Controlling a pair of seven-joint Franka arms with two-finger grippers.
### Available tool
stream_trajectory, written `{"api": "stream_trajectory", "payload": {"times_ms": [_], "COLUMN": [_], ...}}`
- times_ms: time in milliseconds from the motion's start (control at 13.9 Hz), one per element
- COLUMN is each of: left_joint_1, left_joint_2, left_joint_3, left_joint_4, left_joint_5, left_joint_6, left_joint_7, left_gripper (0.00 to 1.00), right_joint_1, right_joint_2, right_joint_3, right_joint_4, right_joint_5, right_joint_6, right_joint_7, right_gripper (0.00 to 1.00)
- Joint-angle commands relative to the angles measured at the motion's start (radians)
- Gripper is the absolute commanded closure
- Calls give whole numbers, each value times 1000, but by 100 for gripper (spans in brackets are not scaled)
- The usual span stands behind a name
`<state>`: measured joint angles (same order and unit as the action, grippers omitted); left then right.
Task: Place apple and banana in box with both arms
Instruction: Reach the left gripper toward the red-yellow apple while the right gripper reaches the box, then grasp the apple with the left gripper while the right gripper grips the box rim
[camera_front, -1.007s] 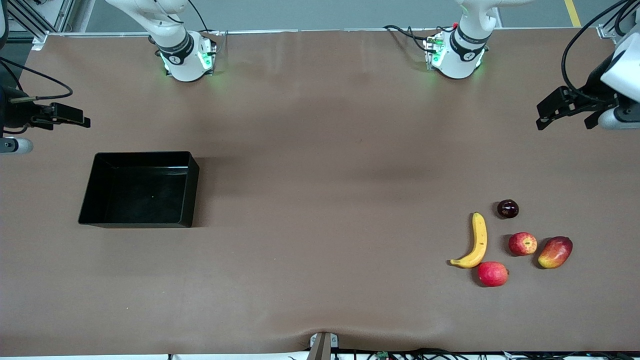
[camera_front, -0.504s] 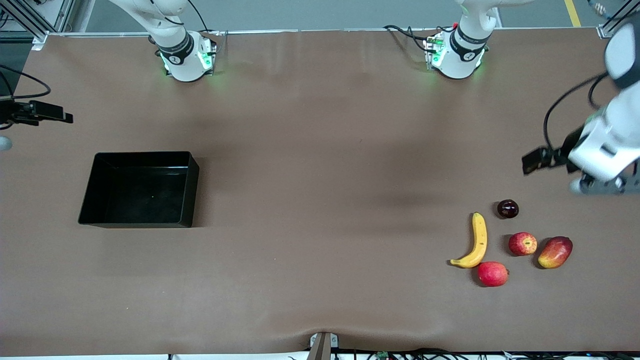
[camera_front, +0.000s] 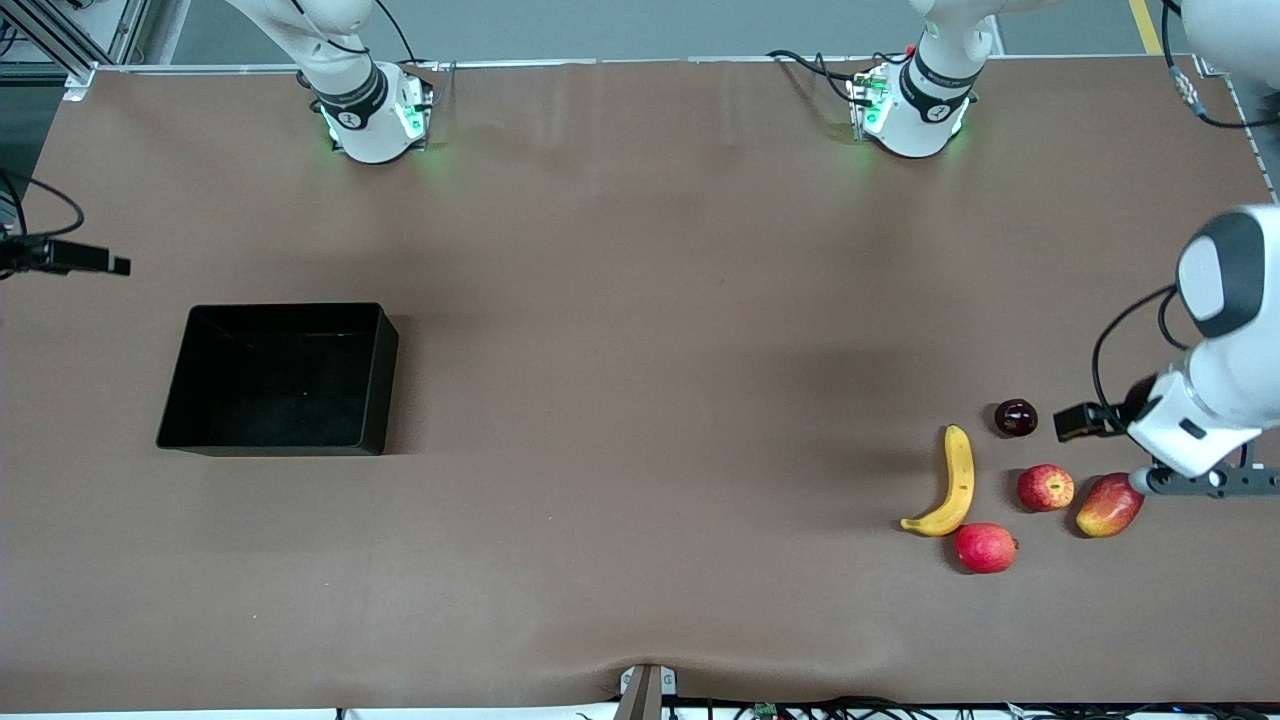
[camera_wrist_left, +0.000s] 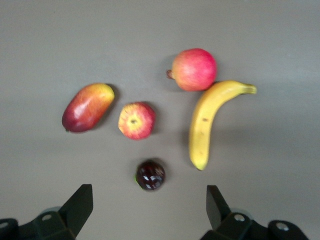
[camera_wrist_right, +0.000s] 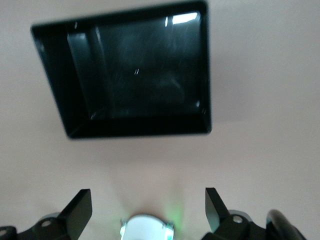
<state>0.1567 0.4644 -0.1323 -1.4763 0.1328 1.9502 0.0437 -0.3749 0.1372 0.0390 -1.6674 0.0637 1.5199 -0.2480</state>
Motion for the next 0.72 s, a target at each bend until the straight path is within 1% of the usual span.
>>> {"api": "stream_trajectory", "payload": {"times_ms": [0, 72, 288, 360, 504, 647], "left_joint_1": [26, 27, 37, 32, 32, 30], "left_joint_2": [77, 103, 181, 198, 232, 255], "left_joint_3": [-6, -6, -4, -4, -6, -6], "left_joint_4": [27, 25, 27, 27, 27, 27], "left_joint_5": [14, 11, 17, 28, 85, 90], "left_joint_6": [71, 111, 208, 231, 275, 292], "left_joint_7": [108, 126, 130, 131, 131, 151], "left_gripper": [0, 0, 0, 0, 0, 0], "right_joint_1": [-19, -19, 10, 13, 7, 4], "right_joint_2": [21, 27, 102, 143, 192, 243], "right_joint_3": [15, 15, 18, 18, 16, 16], "right_joint_4": [14, 6, 9, 8, 5, -5], "right_joint_5": [10, 10, -1, -4, -10, -74], "right_joint_6": [75, 78, 109, 138, 181, 236], "right_joint_7": [-39, -43, -75, -108, -138, -177], "right_gripper": [0, 0, 0, 0, 0, 0]}}
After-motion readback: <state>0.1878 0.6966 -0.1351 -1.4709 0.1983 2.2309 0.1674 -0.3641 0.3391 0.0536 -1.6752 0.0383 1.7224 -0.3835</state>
